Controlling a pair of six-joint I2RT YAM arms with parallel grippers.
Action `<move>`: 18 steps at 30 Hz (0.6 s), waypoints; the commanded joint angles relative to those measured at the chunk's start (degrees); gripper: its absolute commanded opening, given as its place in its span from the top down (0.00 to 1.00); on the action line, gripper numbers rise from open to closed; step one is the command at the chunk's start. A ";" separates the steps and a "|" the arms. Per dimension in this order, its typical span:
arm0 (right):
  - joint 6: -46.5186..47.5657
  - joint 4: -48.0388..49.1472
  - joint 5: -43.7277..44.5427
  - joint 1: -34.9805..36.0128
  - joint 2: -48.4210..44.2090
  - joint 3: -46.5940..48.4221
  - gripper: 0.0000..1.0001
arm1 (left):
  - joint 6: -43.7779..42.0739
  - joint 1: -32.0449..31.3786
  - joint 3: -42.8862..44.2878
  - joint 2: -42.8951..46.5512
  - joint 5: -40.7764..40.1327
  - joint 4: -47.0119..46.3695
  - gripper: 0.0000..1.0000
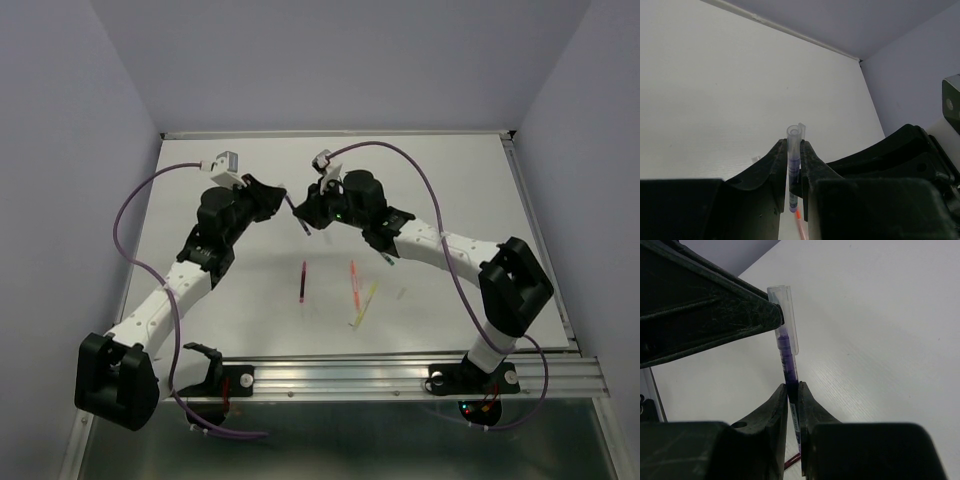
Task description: Insert the pens into the pen caps
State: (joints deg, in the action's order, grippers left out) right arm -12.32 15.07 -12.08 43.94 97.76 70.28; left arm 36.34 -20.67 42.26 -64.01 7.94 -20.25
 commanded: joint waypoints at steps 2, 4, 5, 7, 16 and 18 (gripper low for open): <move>-0.60 16.05 6.45 -2.55 -4.85 1.53 0.99 | 0.93 -2.63 0.98 1.51 7.35 11.19 0.67; -0.87 15.43 6.63 -3.07 -4.94 1.61 0.99 | 0.84 -2.63 1.59 2.39 7.17 11.81 0.63; -0.95 15.17 6.71 -3.07 -5.12 1.61 0.99 | 0.58 -2.63 2.12 3.09 7.17 12.16 0.55; -1.13 15.16 6.63 -3.60 -5.29 1.44 0.99 | 0.66 -2.63 2.56 3.54 7.00 12.95 0.42; -2.10 14.29 5.92 -8.69 -6.43 0.56 0.99 | 0.93 -2.63 4.14 4.77 4.54 16.03 0.11; -1.57 10.88 5.92 -12.71 -6.70 0.99 0.99 | 0.93 -2.71 4.67 4.77 2.27 16.91 0.04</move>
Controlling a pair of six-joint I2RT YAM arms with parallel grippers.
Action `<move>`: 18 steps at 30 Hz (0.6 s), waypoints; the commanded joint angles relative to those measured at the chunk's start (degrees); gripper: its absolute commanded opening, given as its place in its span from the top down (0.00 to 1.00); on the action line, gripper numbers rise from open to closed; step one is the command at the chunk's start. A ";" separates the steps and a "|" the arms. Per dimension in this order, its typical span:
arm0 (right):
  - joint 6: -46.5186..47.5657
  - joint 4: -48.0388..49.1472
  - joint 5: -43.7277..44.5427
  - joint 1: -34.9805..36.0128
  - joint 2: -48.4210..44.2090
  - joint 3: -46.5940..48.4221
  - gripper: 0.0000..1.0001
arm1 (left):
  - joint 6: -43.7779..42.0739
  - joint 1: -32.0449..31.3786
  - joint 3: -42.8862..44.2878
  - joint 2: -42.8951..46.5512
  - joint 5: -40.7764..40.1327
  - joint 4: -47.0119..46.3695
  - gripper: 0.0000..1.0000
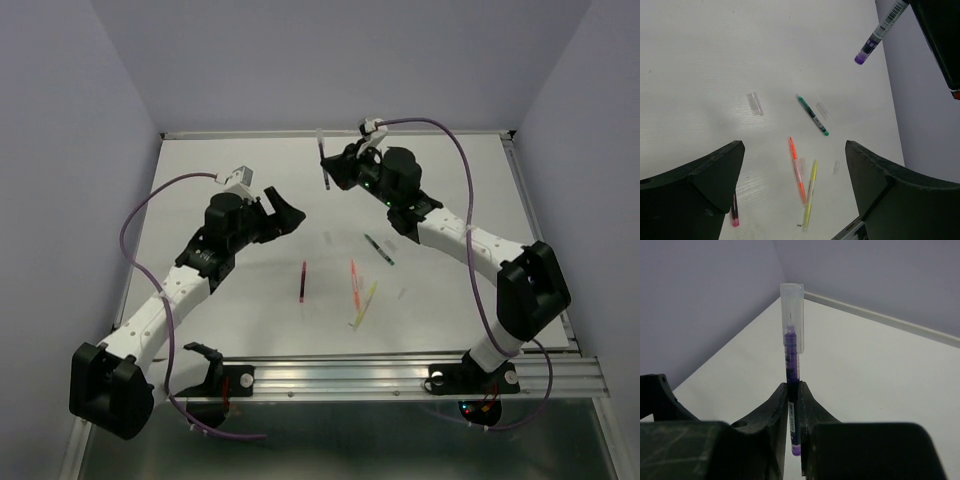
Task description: Insert the pens into the pen caps
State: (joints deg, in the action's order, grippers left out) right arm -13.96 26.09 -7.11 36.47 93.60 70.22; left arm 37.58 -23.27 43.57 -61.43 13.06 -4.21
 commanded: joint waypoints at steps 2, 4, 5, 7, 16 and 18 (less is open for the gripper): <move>0.68 -3.57 -0.43 -8.59 -2.64 1.76 0.99 | -0.75 -0.02 4.50 1.23 -4.26 2.62 0.01; 1.30 -10.60 1.30 -13.58 -2.11 3.26 0.99 | -1.19 -0.02 5.81 0.26 -6.55 3.94 0.01; 2.00 -12.79 1.75 -15.18 -1.93 3.61 0.99 | -1.28 -0.11 6.17 -1.05 -8.03 4.12 0.01; 1.57 -19.39 4.29 -18.70 -0.79 3.62 0.99 | -2.25 -0.02 7.74 -2.63 -8.93 4.38 0.01; 6.12 -39.88 2.64 -39.62 11.06 7.92 0.99 | -6.55 -0.02 15.48 -14.06 -11.13 9.30 0.01; 7.53 -40.85 3.07 -40.16 12.56 8.53 0.97 | -7.43 -0.02 16.71 -16.43 -11.04 10.18 0.01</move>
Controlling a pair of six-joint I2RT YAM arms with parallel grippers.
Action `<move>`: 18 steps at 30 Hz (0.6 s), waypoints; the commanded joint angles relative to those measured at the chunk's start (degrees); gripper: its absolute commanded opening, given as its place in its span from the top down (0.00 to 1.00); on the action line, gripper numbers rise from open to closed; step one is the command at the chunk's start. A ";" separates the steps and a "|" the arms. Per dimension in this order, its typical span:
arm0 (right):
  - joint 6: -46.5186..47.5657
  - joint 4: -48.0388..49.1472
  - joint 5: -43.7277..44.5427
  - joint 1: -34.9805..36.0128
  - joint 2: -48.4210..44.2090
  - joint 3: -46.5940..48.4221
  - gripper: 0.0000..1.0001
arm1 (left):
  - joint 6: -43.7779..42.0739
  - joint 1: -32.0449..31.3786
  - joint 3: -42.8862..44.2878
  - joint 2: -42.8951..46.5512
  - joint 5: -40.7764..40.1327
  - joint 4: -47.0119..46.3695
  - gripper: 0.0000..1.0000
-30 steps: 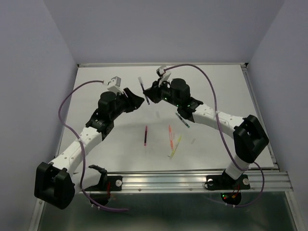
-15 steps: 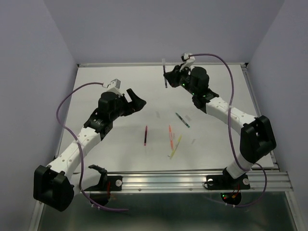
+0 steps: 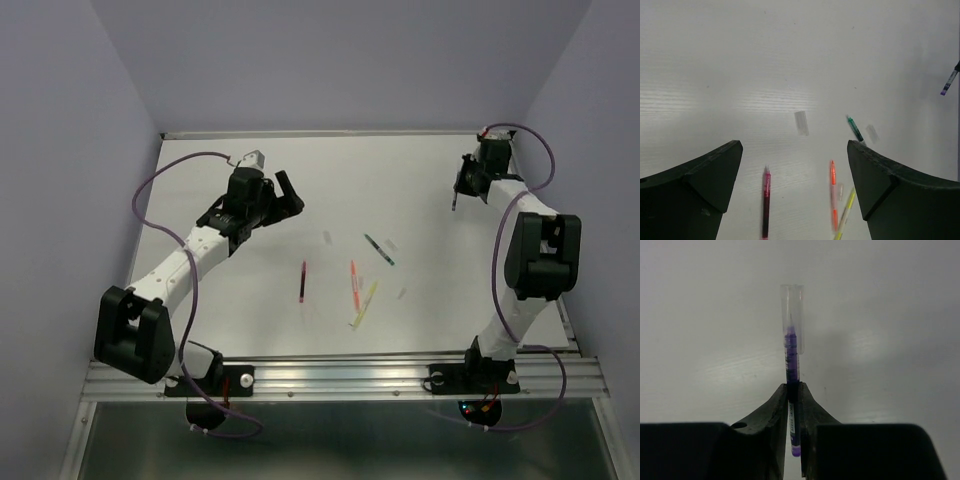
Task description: Insert the pens into the pen caps
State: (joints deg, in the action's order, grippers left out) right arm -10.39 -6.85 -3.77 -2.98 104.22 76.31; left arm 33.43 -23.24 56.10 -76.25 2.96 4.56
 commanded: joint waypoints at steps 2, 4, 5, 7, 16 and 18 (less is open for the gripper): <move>7.14 -10.37 0.60 -2.19 4.83 3.49 0.96 | -3.81 0.04 5.34 -3.37 -0.94 2.12 0.01; 8.63 -13.35 0.69 -3.43 7.12 5.77 0.95 | -4.51 0.04 5.52 -4.34 -0.94 2.30 0.01; 8.90 -14.15 1.30 -3.43 8.35 6.56 0.94 | -4.60 0.04 5.52 -5.04 -0.94 2.39 0.01; 9.69 -16.61 2.53 -3.95 11.87 8.67 0.94 | -5.04 0.04 5.52 -5.58 -1.03 2.47 0.01; 9.69 -17.41 5.62 -3.96 13.46 9.12 0.57 | -5.22 0.13 5.69 -7.42 0.55 2.03 0.01; 9.69 -17.49 5.27 -3.96 12.59 8.51 0.40 | -5.31 0.13 5.52 -7.42 0.90 1.86 0.01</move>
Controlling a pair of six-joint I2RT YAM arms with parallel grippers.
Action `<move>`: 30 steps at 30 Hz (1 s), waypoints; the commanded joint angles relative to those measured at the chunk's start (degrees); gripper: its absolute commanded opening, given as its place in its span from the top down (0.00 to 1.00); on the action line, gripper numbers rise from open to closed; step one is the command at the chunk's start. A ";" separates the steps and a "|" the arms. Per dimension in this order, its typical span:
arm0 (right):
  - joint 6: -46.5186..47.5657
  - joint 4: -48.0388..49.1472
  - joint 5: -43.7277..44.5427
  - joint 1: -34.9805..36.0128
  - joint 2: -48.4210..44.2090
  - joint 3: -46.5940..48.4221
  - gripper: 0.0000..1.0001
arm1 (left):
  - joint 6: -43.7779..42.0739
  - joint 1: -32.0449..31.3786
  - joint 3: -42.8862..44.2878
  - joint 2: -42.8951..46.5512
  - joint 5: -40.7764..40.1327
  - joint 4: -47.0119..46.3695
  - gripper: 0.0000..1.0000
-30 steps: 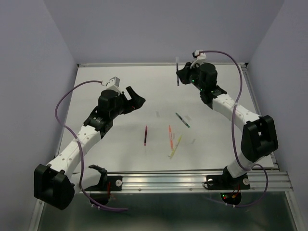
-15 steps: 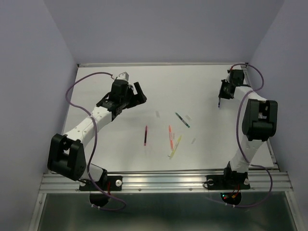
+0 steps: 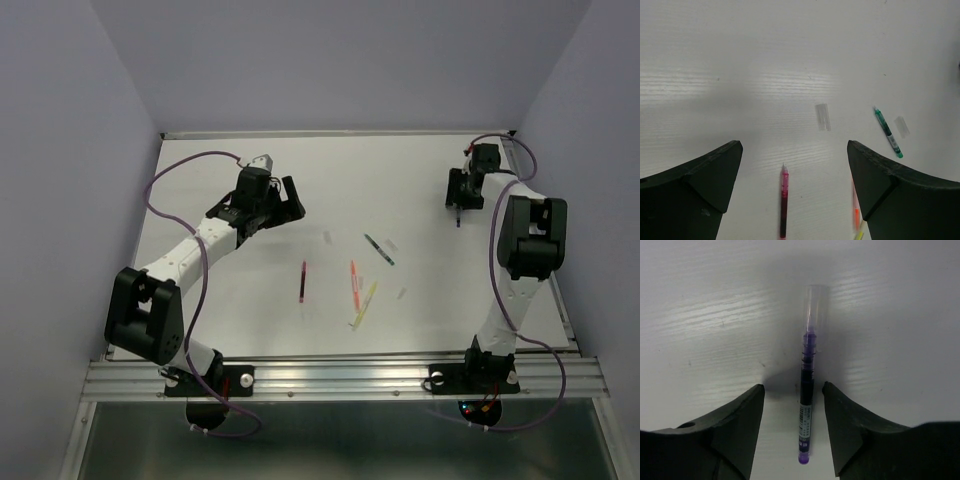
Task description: Insert the pens into the pen caps
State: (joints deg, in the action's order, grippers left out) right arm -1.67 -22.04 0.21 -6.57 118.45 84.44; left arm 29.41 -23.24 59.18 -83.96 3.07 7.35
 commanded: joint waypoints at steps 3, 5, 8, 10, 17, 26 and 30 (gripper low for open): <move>3.15 -2.22 0.42 -0.38 -3.83 -0.50 0.30 | -1.20 0.13 2.08 0.47 1.06 -1.20 0.01; 3.34 -2.22 0.23 -0.38 -5.16 -0.86 0.28 | -1.11 0.13 1.82 0.73 1.15 -1.29 0.01; 3.61 -2.22 -3.02 -0.38 -8.32 -1.82 0.24 | -1.20 0.13 1.29 1.26 1.41 -1.55 0.01; 3.43 -2.04 -4.95 -0.38 -11.39 -3.13 0.20 | -1.02 0.13 0.94 1.52 1.50 -1.64 0.01; 4.13 -1.07 -8.73 6.98 -22.29 -9.81 0.00 | -0.67 0.13 -0.90 2.23 2.11 -2.52 0.01; 4.92 1.12 -7.50 26.59 -26.43 -13.69 0.00 | 0.39 0.13 -1.43 2.66 1.76 -2.79 0.01; 3.44 1.04 -10.56 29.94 -24.42 -14.57 0.00 | 0.47 0.13 -1.35 3.10 0.36 -2.52 0.01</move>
State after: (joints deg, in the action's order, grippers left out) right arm 2.15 -22.33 -7.53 22.31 93.21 70.72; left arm 29.87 -23.24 58.50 -83.74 4.71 6.26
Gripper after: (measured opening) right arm 0.998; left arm 0.989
